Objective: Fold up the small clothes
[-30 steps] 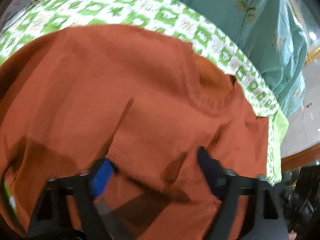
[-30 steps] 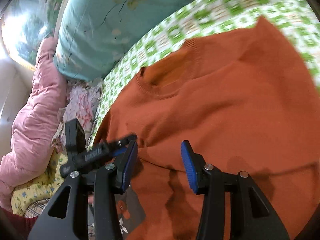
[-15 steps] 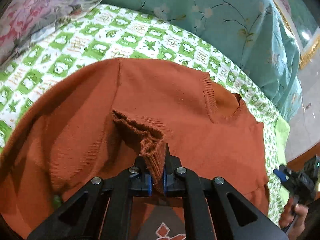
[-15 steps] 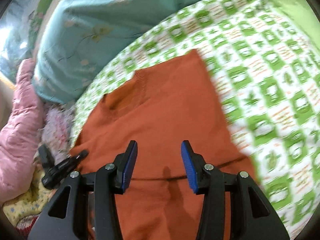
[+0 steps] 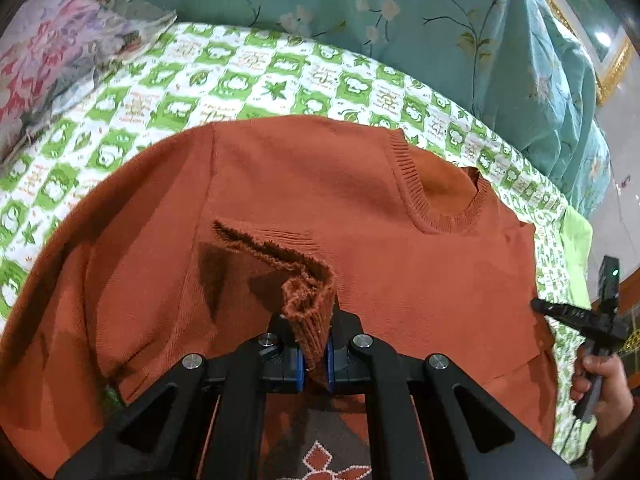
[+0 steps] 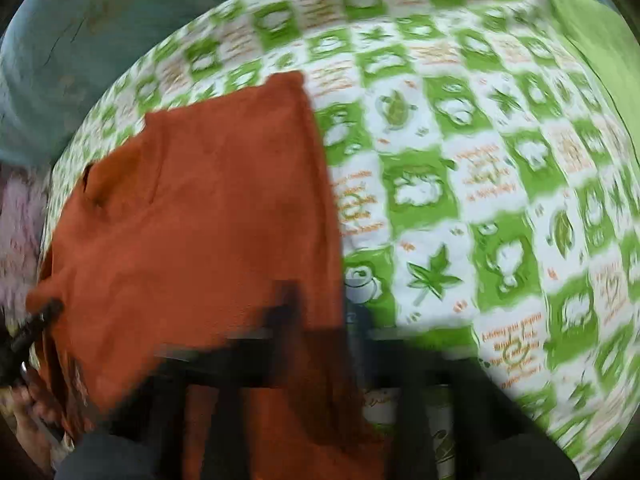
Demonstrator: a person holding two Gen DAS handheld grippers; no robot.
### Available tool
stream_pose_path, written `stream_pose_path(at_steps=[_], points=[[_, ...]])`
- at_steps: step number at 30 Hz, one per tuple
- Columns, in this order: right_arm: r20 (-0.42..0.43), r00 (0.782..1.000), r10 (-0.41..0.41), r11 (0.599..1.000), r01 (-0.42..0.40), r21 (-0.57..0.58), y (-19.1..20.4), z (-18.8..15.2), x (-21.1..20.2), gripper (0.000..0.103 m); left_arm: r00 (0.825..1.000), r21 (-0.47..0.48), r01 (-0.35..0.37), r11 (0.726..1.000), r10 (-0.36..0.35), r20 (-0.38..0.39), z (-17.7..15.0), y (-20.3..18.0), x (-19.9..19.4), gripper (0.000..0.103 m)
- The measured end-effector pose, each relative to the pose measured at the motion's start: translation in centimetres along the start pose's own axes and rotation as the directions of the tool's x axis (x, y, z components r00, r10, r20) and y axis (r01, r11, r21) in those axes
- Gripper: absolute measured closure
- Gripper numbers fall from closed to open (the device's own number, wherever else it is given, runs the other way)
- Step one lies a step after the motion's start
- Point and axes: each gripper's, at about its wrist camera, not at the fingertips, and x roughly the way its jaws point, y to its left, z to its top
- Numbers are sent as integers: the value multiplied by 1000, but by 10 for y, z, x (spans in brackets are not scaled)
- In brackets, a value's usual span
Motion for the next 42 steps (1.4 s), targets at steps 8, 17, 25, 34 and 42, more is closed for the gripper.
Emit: stream_pose_path(at_steps=[8, 17, 25, 34, 42], points=[[4, 1000, -4, 995, 4, 95, -8, -2, -6, 69, 994, -3, -101, 995, 101, -50, -15, 17, -4, 82], [59, 981, 187, 982, -189, 27, 38, -48, -60, 51, 992, -24, -122, 992, 123, 28, -42, 48, -94, 72], [-82, 962, 261, 957, -269, -106, 111, -107, -55, 51, 964, -67, -259, 963, 263, 46, -76, 113, -163, 56], [-158, 944, 289, 939, -312, -148, 158, -150, -52, 45, 965, -190, -259, 947, 245, -94, -129, 197, -185, 50], [-130, 949, 286, 942, -303, -145, 161, -154, -66, 44, 962, -212, -225, 951, 183, -201, -167, 214, -162, 56]])
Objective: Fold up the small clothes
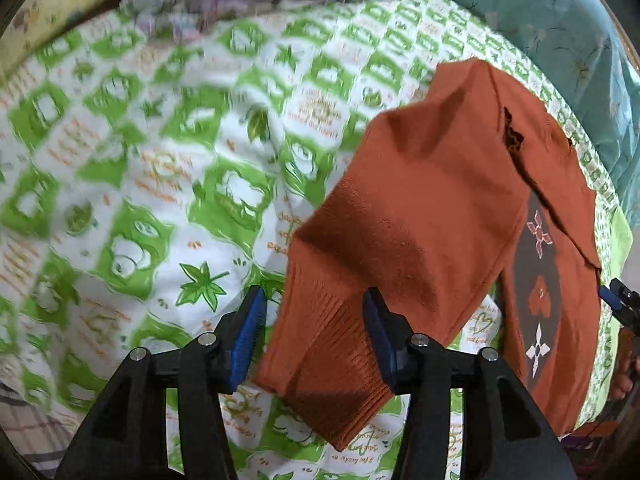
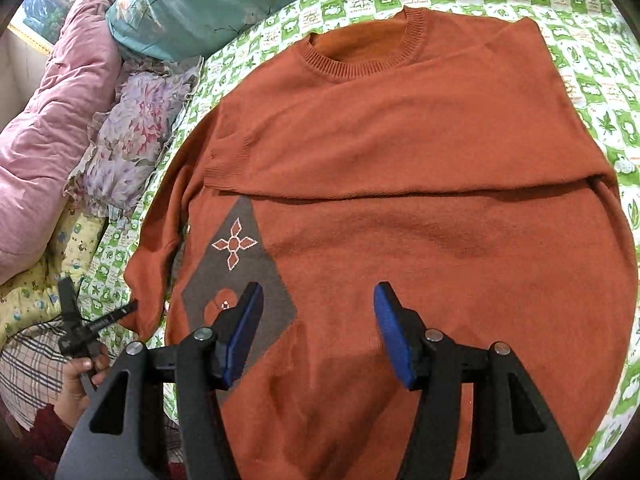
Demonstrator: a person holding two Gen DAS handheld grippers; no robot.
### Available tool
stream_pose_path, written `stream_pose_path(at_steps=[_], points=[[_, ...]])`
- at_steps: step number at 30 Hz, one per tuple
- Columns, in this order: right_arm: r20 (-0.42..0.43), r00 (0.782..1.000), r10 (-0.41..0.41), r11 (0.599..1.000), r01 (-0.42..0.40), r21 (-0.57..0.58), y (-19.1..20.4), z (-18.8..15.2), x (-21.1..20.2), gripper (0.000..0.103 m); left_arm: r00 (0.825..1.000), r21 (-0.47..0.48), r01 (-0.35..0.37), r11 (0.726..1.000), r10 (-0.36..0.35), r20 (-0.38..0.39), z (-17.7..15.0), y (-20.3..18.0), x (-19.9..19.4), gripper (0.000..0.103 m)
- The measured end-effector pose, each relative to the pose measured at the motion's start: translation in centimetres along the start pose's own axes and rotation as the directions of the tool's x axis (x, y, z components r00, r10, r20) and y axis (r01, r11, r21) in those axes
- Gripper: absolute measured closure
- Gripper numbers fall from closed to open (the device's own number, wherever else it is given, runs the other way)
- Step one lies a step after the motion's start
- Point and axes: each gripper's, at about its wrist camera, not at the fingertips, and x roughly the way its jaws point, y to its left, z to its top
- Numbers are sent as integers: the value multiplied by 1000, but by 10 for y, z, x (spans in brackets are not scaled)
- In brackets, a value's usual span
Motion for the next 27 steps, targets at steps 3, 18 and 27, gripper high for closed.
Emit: stream_pose_path(at_steps=[3, 18, 27], points=[[5, 1000, -3, 1000, 3, 9, -1, -3, -2, 44, 999, 29, 46, 999, -46, 13, -1, -9, -2, 96], [52, 999, -7, 998, 4, 65, -28, -4, -15, 44, 908, 383, 304, 872, -387, 162, 42, -207, -64, 100], [111, 993, -46, 989, 30, 143, -67, 3, -35, 44, 854, 473, 425, 772, -515, 73, 65, -331, -23, 100]])
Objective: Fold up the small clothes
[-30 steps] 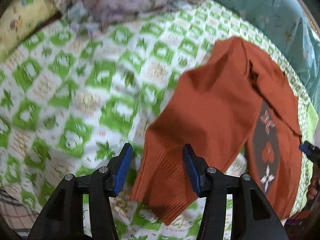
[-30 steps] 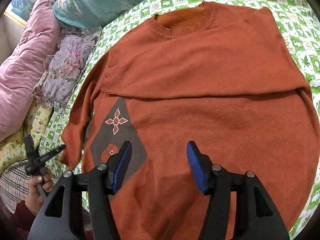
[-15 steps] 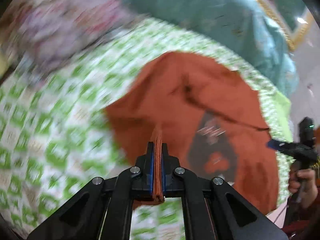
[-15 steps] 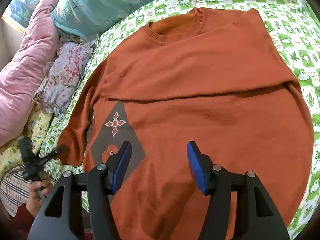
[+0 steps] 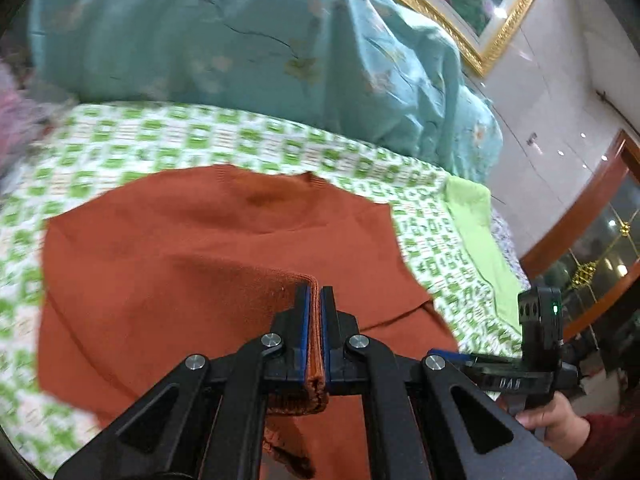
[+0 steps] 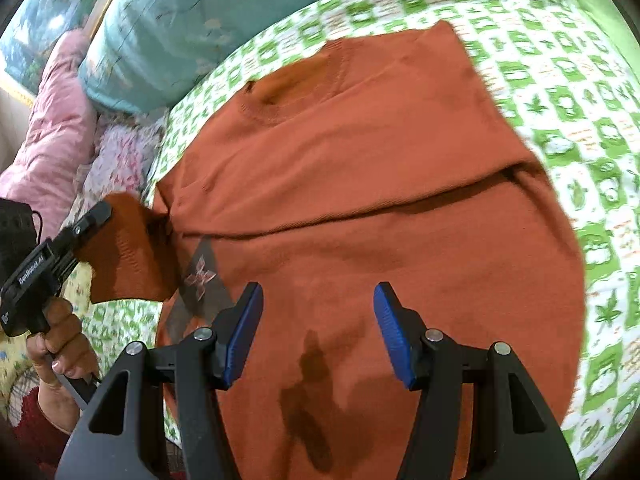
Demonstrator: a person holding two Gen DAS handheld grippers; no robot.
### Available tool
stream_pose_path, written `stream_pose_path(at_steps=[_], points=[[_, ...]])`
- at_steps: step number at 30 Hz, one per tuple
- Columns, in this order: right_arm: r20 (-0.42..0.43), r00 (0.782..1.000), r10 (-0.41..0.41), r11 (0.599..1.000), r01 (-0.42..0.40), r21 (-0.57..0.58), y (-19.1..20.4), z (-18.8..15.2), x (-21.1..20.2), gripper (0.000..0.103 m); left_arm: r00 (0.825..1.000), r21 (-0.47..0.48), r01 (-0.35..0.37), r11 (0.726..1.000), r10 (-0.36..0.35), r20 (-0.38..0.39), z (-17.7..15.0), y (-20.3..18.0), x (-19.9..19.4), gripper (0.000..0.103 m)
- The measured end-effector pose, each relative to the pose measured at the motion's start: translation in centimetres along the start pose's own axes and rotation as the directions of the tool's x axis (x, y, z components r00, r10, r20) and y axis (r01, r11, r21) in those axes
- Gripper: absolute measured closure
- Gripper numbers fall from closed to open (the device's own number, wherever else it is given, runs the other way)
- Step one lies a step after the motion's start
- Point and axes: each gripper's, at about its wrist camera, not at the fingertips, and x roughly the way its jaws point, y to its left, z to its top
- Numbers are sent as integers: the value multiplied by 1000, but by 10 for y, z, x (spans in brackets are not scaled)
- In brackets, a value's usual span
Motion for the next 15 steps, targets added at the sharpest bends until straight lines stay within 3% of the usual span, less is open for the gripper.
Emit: stream_pose_path(at_steps=[8, 15], points=[[16, 999, -43, 995, 42, 91, -46, 11, -5, 44, 994, 19, 44, 999, -42, -102, 13, -38, 109, 100], [14, 998, -62, 991, 60, 121, -69, 22, -5, 44, 980, -9, 8, 1000, -10, -201, 3, -36, 175, 98]])
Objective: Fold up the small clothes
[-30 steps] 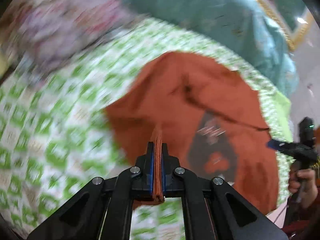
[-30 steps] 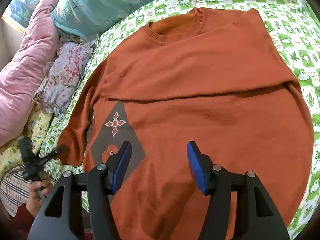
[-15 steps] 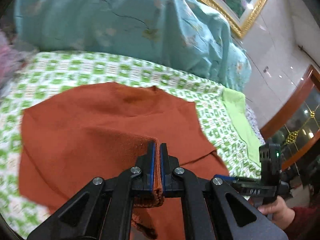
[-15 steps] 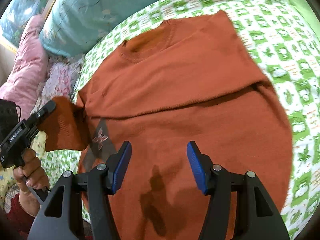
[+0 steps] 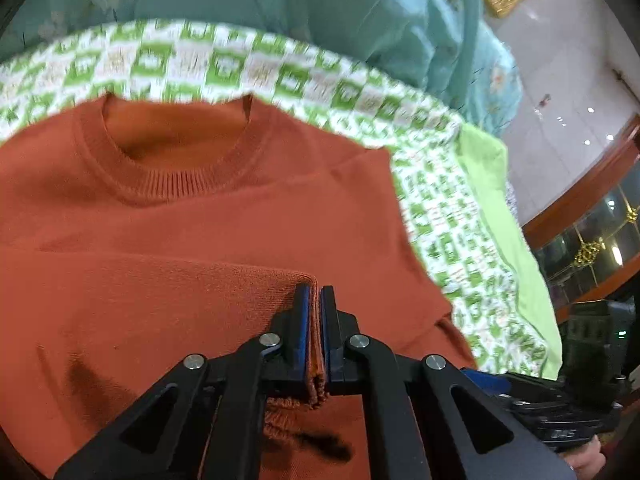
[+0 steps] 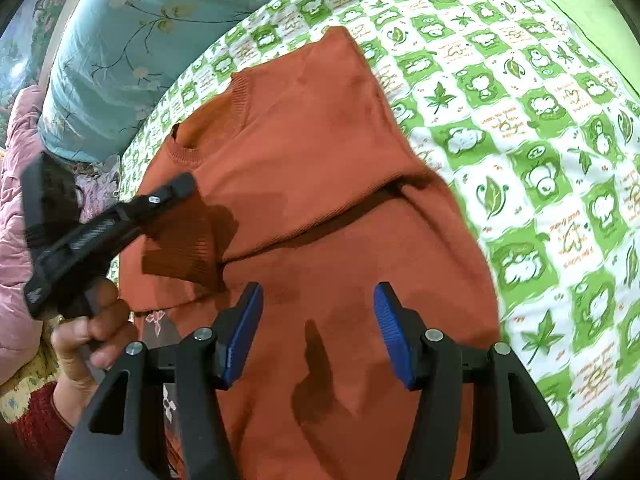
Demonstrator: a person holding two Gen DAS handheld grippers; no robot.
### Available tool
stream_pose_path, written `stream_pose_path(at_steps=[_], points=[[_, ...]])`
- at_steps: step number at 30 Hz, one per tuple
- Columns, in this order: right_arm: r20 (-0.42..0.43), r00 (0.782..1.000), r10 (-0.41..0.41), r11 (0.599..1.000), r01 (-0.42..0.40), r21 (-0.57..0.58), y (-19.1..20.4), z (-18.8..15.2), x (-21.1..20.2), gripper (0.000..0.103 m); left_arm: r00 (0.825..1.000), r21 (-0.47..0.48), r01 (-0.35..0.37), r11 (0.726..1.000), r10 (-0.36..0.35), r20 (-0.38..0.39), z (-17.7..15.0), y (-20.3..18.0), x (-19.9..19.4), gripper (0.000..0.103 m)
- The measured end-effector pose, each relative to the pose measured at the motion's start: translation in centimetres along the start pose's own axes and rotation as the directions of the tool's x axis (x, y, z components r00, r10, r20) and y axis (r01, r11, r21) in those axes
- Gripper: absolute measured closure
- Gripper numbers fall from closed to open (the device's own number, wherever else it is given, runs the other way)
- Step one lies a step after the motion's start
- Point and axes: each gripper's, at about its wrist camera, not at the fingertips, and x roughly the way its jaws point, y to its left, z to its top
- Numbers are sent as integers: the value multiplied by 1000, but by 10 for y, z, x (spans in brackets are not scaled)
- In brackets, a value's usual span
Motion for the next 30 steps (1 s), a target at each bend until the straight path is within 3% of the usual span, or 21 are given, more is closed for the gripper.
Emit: stream_pose_path(at_steps=[5, 9, 15, 19, 24, 27, 29, 30], points=[[5, 1000, 6, 1000, -6, -13, 3, 9, 3, 44, 999, -22, 10, 1000, -10, -31, -9, 11, -5, 66], [-1, 1000, 26, 999, -26, -38, 14, 13, 10, 44, 999, -12, -32, 999, 32, -15, -28, 23, -39, 59], [-19, 998, 67, 992, -69, -109, 48, 17, 30, 44, 984, -74, -174, 982, 177, 36, -73, 71, -114, 50], [-41, 996, 78, 976, -85, -203, 81, 14, 49, 44, 953, -155, -291, 944, 300, 35, -101, 113, -151, 50], [-61, 998, 20, 937, -40, -347, 119, 7, 76, 44, 898, -269, -425, 864, 440, -5, -127, 168, -176, 50], [-23, 998, -53, 893, 37, -448, 140, 4, 92, 44, 864, -286, -489, 824, 502, -31, -136, 189, -176, 50], [9, 994, -109, 862, 99, -498, 149, 4, 106, 46, 858, -304, -499, 812, 513, -37, -136, 197, -171, 50], [12, 992, -128, 854, 117, -507, 150, 6, 110, 54, 856, -308, -499, 810, 515, -35, -135, 198, -168, 50]])
